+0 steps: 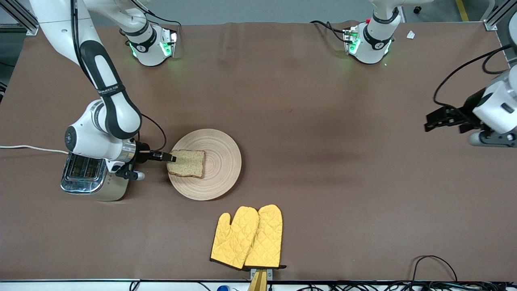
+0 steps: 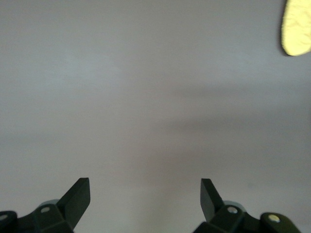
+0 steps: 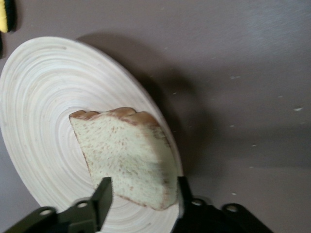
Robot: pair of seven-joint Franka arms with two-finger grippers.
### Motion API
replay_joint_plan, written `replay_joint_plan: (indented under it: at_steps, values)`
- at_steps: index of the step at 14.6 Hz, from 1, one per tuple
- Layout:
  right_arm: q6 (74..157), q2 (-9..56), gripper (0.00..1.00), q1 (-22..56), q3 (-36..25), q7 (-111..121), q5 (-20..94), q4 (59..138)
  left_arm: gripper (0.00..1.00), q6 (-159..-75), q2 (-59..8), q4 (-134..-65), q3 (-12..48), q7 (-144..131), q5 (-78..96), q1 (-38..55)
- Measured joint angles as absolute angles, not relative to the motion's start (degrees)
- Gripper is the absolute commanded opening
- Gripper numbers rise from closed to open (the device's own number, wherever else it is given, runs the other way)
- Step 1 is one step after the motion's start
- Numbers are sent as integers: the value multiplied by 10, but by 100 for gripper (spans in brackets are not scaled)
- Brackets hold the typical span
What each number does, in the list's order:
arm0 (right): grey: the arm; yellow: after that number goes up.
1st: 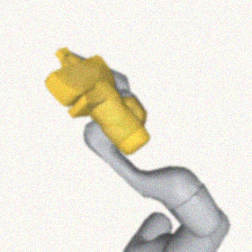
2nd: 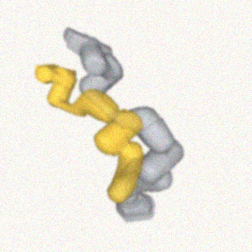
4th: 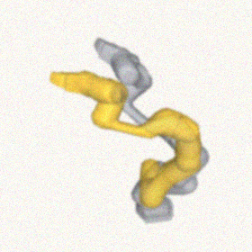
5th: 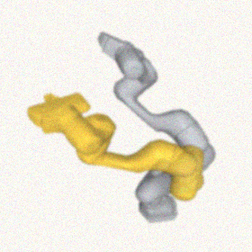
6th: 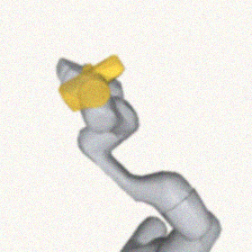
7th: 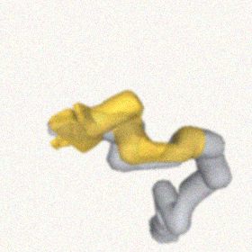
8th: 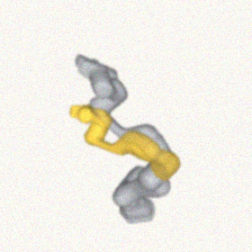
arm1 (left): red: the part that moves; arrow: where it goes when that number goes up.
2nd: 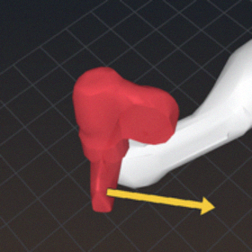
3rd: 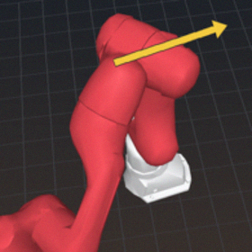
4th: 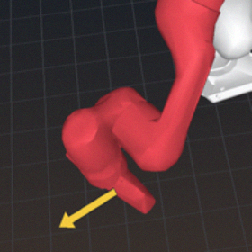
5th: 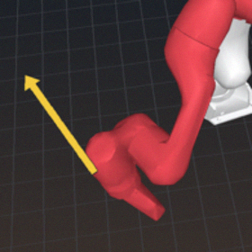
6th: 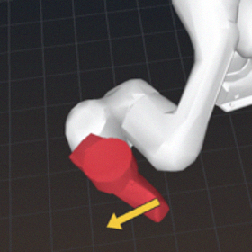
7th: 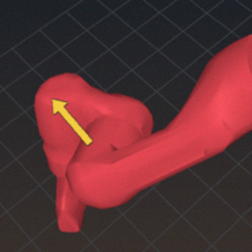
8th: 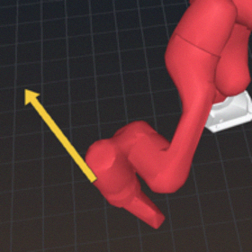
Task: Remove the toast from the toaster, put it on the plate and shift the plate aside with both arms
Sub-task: 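Open the right gripper while the left gripper reaches toward the plate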
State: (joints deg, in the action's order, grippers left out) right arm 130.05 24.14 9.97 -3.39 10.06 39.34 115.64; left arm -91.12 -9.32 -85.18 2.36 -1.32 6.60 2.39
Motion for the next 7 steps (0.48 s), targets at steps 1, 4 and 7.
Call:
replay_joint_plan:
  at_steps: [1,4,7]
  values:
    - [1300,241,100,93,-35,106,389,1156,100,-911,-105,-857,24,-13,99,26]
    - [1299,238,100,78,-36,112,335,1152,100,-912,-157,-864,27,-14,189,33]
    - [1292,205,100,70,-38,112,269,1142,100,-944,-218,-865,28,-16,295,49]
